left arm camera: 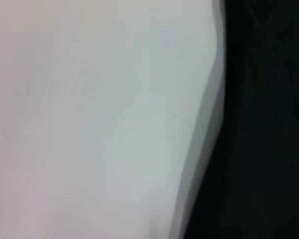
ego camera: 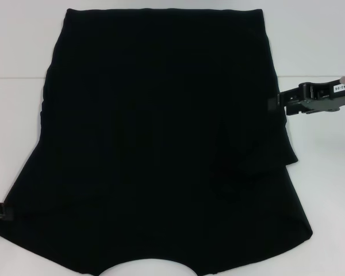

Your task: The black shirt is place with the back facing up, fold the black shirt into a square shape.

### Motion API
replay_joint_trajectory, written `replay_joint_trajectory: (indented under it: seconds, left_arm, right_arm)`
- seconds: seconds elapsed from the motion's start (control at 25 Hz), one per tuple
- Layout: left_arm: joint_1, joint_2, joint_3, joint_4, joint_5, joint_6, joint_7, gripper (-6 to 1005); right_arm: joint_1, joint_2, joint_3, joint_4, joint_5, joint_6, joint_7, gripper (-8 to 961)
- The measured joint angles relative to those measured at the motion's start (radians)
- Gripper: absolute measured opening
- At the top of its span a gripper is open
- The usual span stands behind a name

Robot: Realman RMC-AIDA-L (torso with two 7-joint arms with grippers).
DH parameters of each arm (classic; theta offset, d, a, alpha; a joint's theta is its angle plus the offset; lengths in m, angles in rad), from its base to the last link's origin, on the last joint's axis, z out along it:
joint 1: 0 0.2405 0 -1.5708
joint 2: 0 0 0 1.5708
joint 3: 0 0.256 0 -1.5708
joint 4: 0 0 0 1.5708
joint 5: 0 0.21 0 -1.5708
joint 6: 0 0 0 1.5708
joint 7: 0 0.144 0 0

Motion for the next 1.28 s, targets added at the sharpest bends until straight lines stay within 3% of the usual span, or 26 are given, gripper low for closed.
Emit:
replay_joint_trajectory:
  seconds: [0.56,1.04,1.28]
  left_arm:
    - [-0.053,-0.017,0.03,-0.025,-0.025,0.026,0.013,550]
    - [-0.046,-0.014,0.028,-0.002,-0.029,0.057,0.017,528]
    - [-0.053,-0.011,0.029,-0.011,-0.031,0.052,0.025,282]
  right_arm:
    - [-0.009,-0.004,0.008,-0.001,0.0,0.001,-0.001,623]
    - [-0.022,-0.011,0.007,-0.001,0.012,-0.007,-0.002,619]
    - [-0.032,-0.015,0.002,0.001,0.01,-0.011,-0.002,614]
